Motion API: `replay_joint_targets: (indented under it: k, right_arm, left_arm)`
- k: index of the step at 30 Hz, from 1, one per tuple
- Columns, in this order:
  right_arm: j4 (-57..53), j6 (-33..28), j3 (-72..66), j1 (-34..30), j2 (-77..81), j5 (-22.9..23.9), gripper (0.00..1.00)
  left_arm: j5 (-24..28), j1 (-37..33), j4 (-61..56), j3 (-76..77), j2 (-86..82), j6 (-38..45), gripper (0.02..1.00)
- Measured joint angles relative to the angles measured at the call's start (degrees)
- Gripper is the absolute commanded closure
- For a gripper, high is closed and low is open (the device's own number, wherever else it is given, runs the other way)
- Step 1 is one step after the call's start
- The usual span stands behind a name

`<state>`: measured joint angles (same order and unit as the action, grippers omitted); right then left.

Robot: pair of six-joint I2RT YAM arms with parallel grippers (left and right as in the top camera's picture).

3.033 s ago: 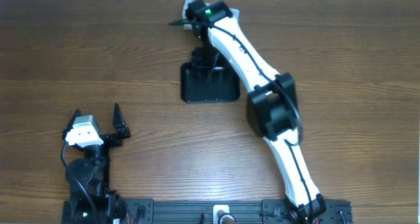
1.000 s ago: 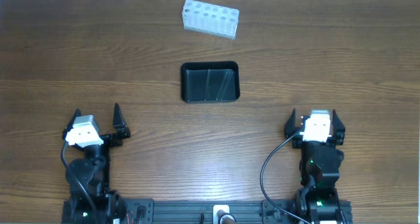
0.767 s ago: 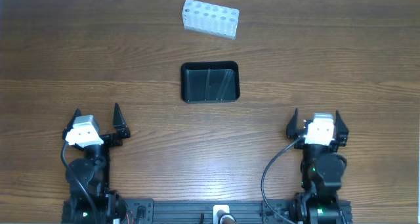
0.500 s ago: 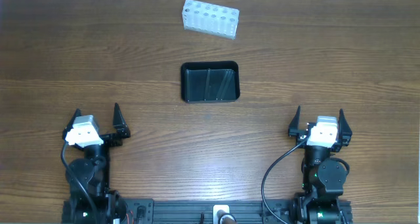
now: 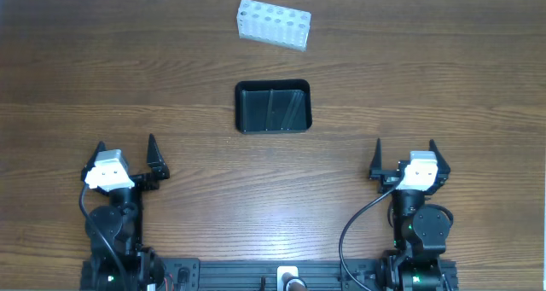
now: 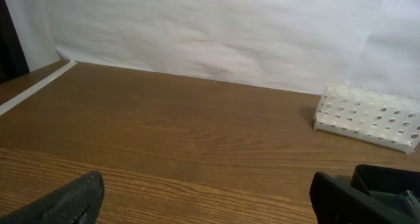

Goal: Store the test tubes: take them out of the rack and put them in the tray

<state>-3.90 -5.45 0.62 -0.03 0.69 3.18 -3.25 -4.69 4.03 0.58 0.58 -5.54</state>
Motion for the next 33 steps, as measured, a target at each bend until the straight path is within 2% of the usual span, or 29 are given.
replay_joint_targets:
  k: [3,8,33]
  right_arm:
    - [-0.2,2.3,0.0,0.0,0.0,-1.8,0.009]
    - [-0.2,2.5,0.0,0.0,0.0,-2.8,0.009]
    - [-0.2,2.5,0.0,0.0,0.0,-3.1,0.007]
  left_arm:
    - [0.0,0.0,0.0,0.0,0.0,0.0,0.02]
    - [0.0,0.0,0.0,0.0,0.0,0.0,0.02]
    - [0.0,0.0,0.0,0.0,0.0,0.0,0.02]
